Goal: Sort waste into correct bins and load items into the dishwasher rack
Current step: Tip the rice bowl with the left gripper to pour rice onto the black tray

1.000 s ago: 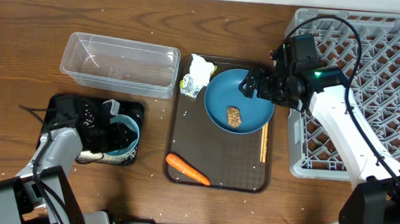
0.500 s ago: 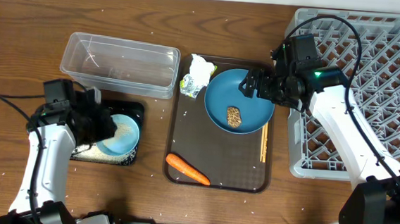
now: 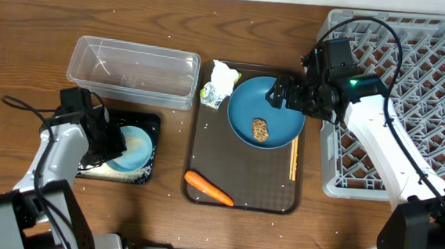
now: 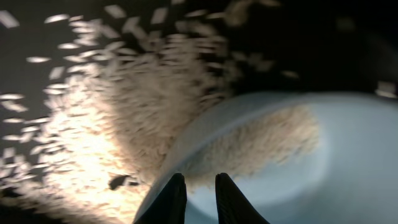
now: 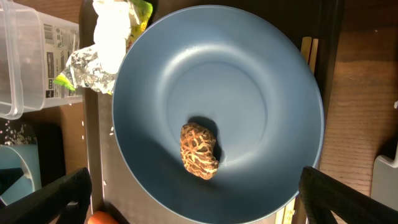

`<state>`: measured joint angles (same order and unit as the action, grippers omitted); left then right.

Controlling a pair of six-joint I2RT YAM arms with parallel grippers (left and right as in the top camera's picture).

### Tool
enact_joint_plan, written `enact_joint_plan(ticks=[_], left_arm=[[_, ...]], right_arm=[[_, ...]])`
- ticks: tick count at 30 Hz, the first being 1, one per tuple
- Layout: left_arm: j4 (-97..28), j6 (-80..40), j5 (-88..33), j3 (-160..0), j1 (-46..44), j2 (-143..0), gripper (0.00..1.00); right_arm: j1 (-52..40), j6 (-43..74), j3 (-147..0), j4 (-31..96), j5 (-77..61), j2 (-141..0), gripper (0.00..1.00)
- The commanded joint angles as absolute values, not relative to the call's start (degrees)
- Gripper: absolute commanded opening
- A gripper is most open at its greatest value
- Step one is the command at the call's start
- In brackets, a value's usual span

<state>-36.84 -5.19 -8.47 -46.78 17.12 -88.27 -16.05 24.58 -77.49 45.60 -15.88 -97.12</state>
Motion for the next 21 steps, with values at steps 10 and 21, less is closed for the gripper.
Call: enact_joint_plan(ticks=[10,21], left_arm=[[-45.4,-7.9,-3.6,-61.5,15.9,-86.7,0.23],[-51.6,-0.7,-7.6,-61.1,3.2,-86.8,0.39]], right_arm=[[-16.7,24.6,-77.6,45.6,-16.1,-97.1,0.99],[-16.7,24.6,-77.6,45.7,-16.1,-97.1,0.99]])
